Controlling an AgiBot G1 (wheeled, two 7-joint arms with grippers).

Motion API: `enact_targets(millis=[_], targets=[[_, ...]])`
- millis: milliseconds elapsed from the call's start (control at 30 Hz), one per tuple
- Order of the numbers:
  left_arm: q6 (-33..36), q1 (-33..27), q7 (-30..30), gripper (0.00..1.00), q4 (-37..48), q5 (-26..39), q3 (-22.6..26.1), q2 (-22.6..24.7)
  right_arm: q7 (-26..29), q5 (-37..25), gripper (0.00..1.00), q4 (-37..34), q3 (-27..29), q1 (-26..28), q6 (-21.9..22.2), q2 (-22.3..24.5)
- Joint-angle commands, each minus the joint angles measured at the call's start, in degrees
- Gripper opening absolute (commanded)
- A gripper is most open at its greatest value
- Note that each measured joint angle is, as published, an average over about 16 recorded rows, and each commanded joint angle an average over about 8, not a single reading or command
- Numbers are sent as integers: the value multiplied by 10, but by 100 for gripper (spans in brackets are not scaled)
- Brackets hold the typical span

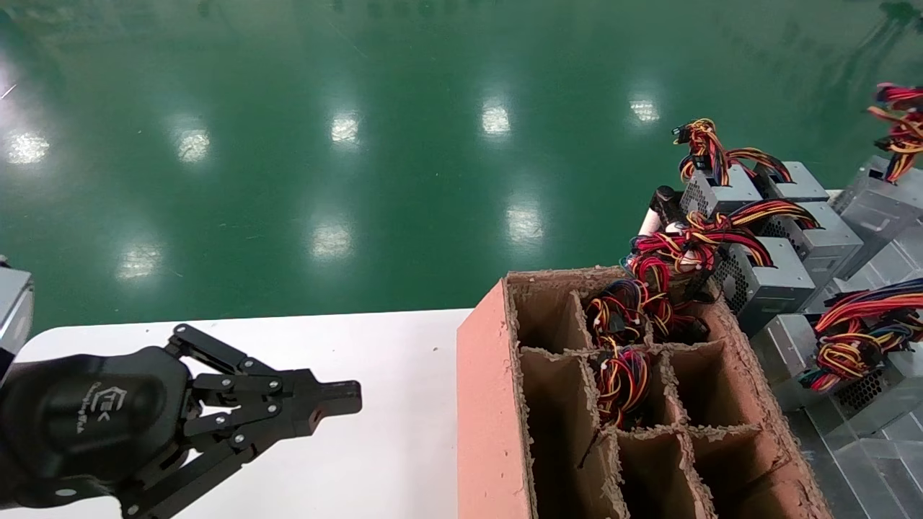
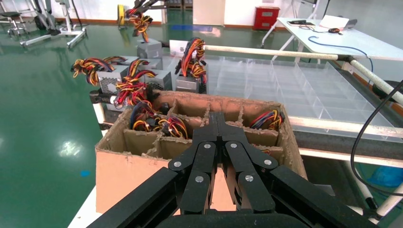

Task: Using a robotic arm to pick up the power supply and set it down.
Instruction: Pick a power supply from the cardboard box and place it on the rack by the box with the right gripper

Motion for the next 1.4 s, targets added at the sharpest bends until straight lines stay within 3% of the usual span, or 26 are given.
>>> enact_targets(millis=[33,367,1000,1200,1400], targets=[[0,0,0,0,0,0,0,0,-9,1,0,0,0,0,-10,-3],[0,0,0,0,0,0,0,0,-35,9,0,-11,5,-15,-23,-19],[0,0,0,0,0,0,0,0,-33,19,0,-34,13,-77,177,-30],[0,0,0,0,0,0,0,0,-36,38,0,-26,26,-89,202,-39],[0,0,0,0,0,0,0,0,-40,54,0,-24,36,-105,180,-50]])
